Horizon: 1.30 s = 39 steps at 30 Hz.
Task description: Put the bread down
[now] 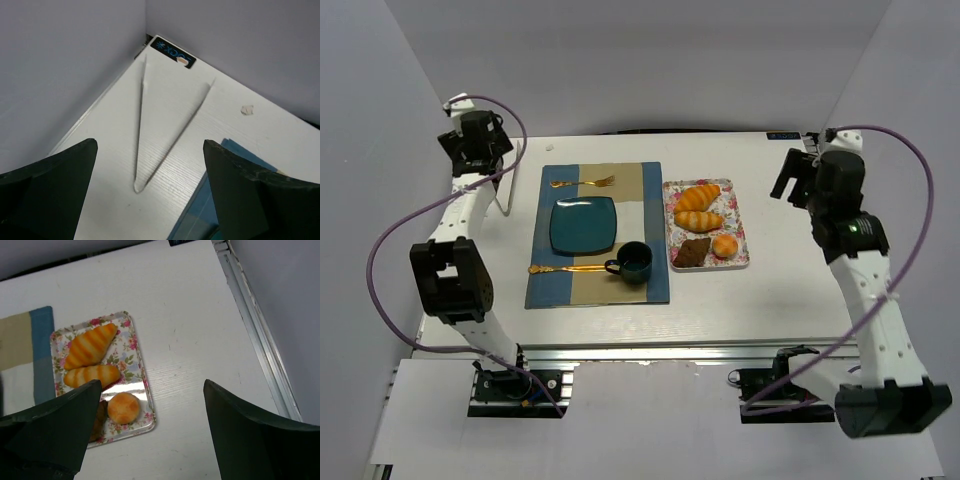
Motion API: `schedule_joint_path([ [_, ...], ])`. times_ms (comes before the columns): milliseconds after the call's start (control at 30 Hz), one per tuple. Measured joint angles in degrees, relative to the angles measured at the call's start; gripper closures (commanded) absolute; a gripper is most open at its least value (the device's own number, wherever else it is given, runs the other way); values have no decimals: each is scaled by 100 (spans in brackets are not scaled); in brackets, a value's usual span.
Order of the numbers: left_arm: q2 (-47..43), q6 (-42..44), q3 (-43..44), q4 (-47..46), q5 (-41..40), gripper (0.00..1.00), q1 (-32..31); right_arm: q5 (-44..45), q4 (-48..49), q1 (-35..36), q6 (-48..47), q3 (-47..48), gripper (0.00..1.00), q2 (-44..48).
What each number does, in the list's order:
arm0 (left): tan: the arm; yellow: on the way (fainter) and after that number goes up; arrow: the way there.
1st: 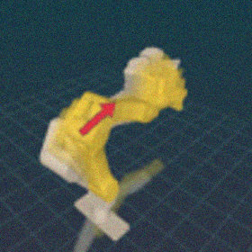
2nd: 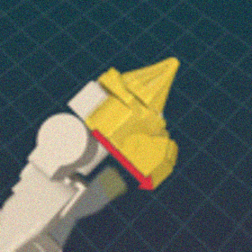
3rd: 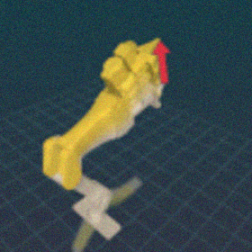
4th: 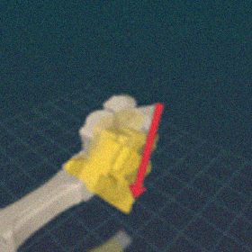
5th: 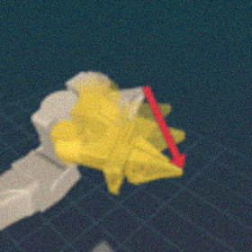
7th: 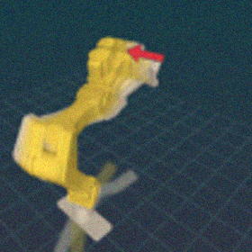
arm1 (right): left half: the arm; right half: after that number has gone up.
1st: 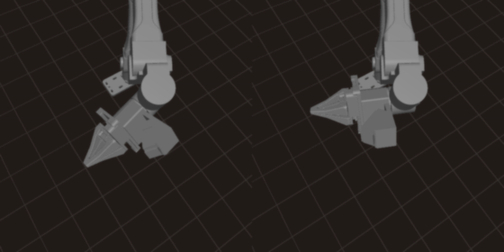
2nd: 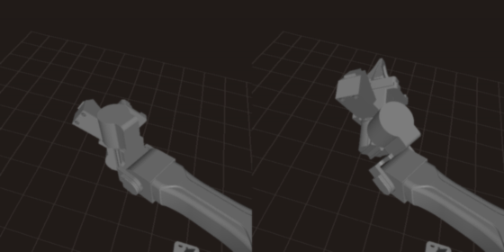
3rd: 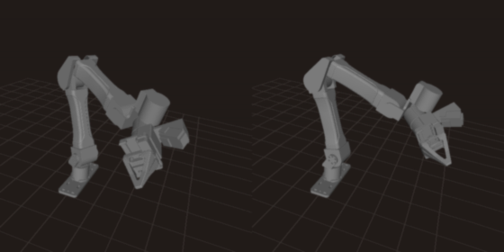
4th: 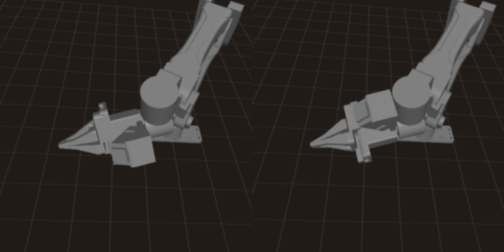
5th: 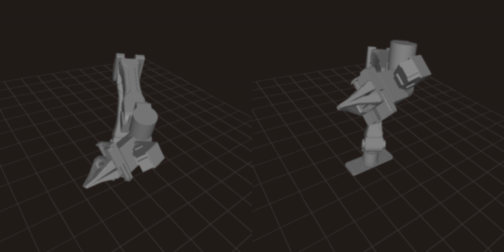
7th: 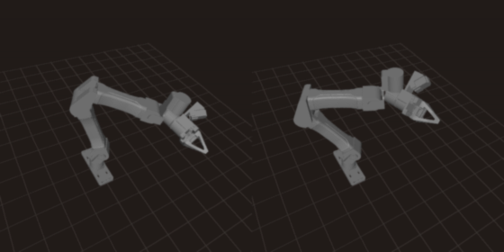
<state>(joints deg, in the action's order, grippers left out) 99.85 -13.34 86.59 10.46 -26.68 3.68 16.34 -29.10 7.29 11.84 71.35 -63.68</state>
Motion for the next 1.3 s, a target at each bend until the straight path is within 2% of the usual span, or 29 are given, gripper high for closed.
schedule_joint_path([
  [167,136,-129,306,175,127,2,424,-55,85,0,-4,-280,11,1047],
  [333,1202,-68,1440,520,579,2,619,-564,376,-4,-160,-1069,11,1716],
  [567,2675,13,2468,1539,1134,4,715,-573,483,0,-177,-844,11,859],
  [667,2927,72,2682,1821,1252,4,778,-568,417,0,-175,-844,11,651],
  [900,2986,264,2907,2050,1401,4,839,-625,396,0,-208,-841,11,323],
  [1300,2986,826,2756,2146,1976,4,835,-848,555,0,-345,-841,11,-61],
])
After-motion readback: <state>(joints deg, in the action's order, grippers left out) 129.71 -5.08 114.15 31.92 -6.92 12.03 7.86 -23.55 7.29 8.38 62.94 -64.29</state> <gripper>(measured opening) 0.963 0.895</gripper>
